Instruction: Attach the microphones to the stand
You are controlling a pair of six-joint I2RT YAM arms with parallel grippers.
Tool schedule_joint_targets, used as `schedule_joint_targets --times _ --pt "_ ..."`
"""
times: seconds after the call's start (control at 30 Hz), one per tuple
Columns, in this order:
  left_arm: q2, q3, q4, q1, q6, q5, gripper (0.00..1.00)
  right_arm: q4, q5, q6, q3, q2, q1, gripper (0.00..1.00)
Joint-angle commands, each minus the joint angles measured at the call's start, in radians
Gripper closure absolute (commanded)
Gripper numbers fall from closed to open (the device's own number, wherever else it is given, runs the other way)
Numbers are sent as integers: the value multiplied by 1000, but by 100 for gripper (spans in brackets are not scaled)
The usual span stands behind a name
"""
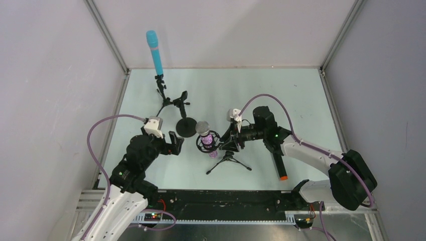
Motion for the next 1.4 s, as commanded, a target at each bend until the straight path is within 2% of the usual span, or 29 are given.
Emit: schedule_joint_targets --times 0.0,0.07,0.1,0.13,0.67,0.93,1.37 --pt "-2 7 22 3 -11 15 2 -43 36 -29 57 -6 10 78" --pt "-3 7 22 4 -11 16 2 -55 52 -31 63 -10 18 89" --pt "-2 7 22 4 -11 16 2 -57 57 -32 65 -15 20 98" --pt "-1 7 22 3 -10 16 2 -56 71 -33 65 -19 23 100" --pt "-3 7 22 3 -9 10 2 63 230 90 65 -130 39 100" --pt "-6 7 23 4 -9 8 2 85 328 105 64 -219 47 100" --pt "-12 7 22 4 -9 10 2 216 514 126 63 -318 47 100"
